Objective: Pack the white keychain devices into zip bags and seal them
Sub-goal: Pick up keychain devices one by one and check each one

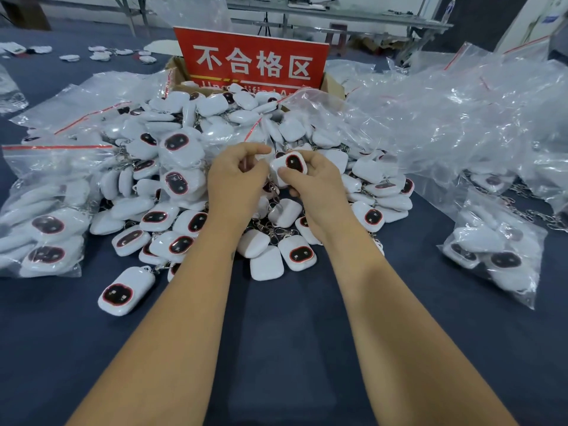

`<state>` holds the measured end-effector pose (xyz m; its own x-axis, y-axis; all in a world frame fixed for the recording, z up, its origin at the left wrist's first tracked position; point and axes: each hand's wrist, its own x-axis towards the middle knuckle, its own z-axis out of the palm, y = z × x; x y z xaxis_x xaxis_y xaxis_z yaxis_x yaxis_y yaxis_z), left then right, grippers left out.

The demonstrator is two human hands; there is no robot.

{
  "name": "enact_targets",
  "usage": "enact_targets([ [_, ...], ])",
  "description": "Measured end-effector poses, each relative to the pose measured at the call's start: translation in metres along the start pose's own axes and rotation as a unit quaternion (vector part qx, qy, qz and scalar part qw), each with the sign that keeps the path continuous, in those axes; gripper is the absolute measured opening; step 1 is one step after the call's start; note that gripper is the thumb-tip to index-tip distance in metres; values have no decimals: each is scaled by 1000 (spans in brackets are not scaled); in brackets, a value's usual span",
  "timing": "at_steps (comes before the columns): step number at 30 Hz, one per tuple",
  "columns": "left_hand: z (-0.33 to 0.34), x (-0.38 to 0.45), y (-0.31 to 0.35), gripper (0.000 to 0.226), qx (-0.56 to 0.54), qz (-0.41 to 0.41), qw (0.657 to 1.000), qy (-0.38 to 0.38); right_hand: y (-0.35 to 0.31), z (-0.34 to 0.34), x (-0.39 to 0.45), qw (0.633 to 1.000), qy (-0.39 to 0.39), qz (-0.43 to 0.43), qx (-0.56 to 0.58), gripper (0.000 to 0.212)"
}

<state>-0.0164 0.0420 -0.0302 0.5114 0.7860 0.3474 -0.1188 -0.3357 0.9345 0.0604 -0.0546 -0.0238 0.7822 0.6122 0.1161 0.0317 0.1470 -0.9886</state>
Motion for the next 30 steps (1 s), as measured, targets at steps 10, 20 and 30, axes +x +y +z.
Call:
enact_targets([
  [10, 1, -2, 2, 28, 69, 5, 997, -17, 4, 1, 0, 999, 21, 13, 41, 30],
  [20, 1, -7, 7, 26, 56, -16, 998, -32, 2, -1, -3, 999, -39, -22, -15, 35],
  [30, 1, -8, 9, 26, 55, -40, 997, -29, 1, 0, -5, 999, -43, -23, -16, 31],
])
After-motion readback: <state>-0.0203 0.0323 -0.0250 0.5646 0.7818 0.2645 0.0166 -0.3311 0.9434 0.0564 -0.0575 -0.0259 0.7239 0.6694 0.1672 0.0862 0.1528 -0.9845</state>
